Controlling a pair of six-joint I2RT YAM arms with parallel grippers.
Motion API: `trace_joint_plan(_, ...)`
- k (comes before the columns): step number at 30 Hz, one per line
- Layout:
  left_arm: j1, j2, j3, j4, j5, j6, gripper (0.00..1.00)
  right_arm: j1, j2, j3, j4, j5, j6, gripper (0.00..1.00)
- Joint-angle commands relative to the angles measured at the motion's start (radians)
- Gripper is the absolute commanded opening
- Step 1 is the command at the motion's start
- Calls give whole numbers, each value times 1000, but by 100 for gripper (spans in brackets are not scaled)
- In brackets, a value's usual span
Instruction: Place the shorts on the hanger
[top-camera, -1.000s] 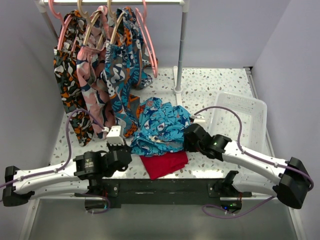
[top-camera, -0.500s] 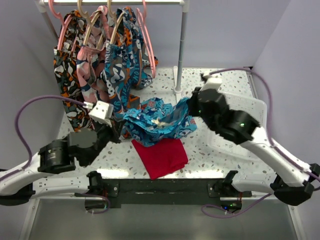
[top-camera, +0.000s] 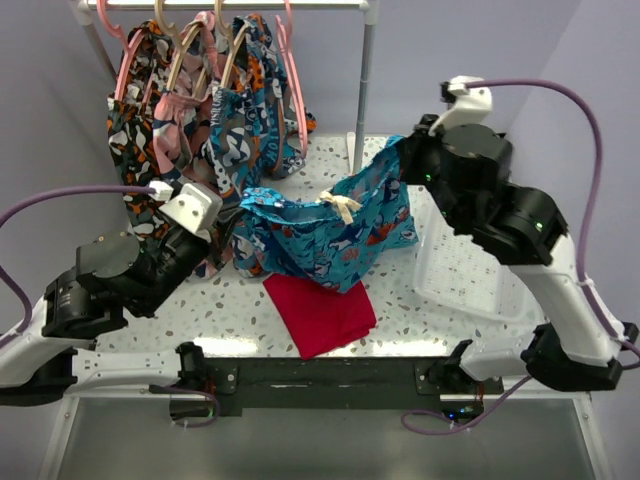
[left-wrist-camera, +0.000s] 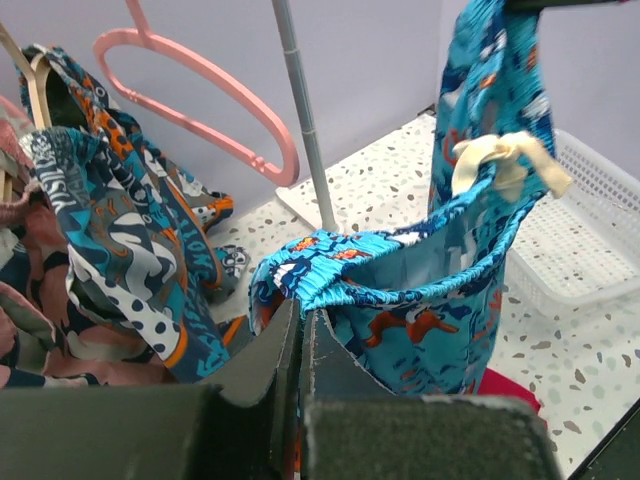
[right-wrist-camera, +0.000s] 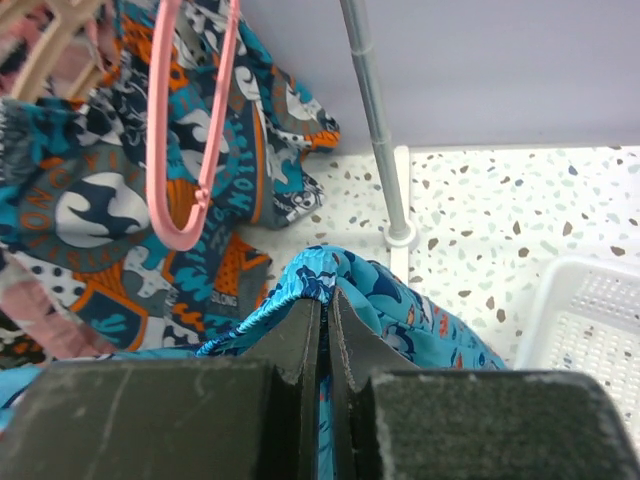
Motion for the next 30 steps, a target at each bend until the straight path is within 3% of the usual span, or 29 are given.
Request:
trace_joint_plan(1,-1,-1,140,104,23,104,0,-11,56,136,-33,13,-46,0)
trace_joint_plan(7,-1,126,328,59,57,160,0,-11,130,288,-40,7,-68,0)
trace_joint_plan(12,-3,147,314,70,80,145,0,-13,116,282,-37,39,-76,0)
trace_joint_plan(16,-3,116,100,110,74,86,0,-63,55,121,-16,10,-41,0)
trace_joint_plan(22,49,70,-264,165,41,-141,0,-263,-39,-265,68,-234,47,0)
trace_joint_plan(26,268,76,-522,248,347,-383,0,-312,-74,-587,182,-329,107,0)
trace_joint_plan(30,371,145,-711,326,478,-548,0,-333,-76,-790,252,-372,145,0)
